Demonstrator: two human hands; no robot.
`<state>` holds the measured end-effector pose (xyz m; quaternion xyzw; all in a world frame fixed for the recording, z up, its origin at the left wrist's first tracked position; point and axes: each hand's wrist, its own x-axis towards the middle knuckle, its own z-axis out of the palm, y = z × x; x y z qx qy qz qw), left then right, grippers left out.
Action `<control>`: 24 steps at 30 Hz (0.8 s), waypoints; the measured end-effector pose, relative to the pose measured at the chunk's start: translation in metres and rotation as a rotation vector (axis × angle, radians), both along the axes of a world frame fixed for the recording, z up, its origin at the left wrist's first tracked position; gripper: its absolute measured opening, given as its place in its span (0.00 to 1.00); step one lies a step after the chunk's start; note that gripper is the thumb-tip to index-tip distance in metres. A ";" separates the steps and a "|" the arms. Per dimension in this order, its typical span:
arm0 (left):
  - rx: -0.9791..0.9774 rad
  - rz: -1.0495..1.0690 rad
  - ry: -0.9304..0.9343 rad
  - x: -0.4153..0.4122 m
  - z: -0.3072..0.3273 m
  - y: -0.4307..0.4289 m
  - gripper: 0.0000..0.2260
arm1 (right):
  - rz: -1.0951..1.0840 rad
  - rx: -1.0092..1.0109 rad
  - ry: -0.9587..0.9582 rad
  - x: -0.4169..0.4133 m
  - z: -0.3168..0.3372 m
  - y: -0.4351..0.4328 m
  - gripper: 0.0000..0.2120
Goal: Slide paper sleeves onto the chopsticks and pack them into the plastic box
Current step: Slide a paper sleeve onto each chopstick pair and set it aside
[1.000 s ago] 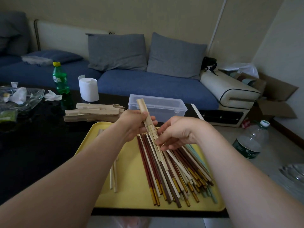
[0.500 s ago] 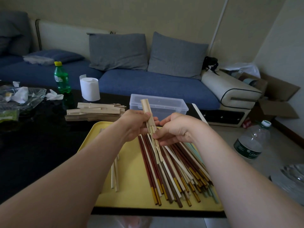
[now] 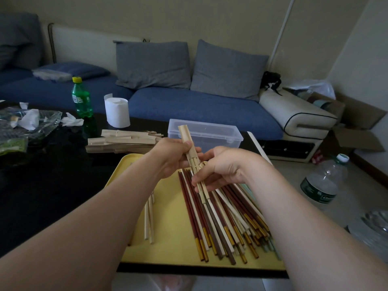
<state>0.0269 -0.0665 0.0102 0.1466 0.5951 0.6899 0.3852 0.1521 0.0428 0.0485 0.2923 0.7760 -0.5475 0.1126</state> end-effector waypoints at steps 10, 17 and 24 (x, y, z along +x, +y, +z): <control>-0.241 -0.023 0.147 -0.009 -0.002 -0.003 0.15 | 0.024 -0.017 -0.005 -0.005 -0.002 -0.009 0.20; -0.851 -0.069 0.701 -0.025 0.002 -0.024 0.05 | -0.053 0.140 -0.035 -0.020 -0.009 -0.016 0.17; -1.173 -0.098 0.957 -0.024 0.000 -0.041 0.08 | -0.028 0.189 -0.062 -0.039 -0.017 -0.028 0.21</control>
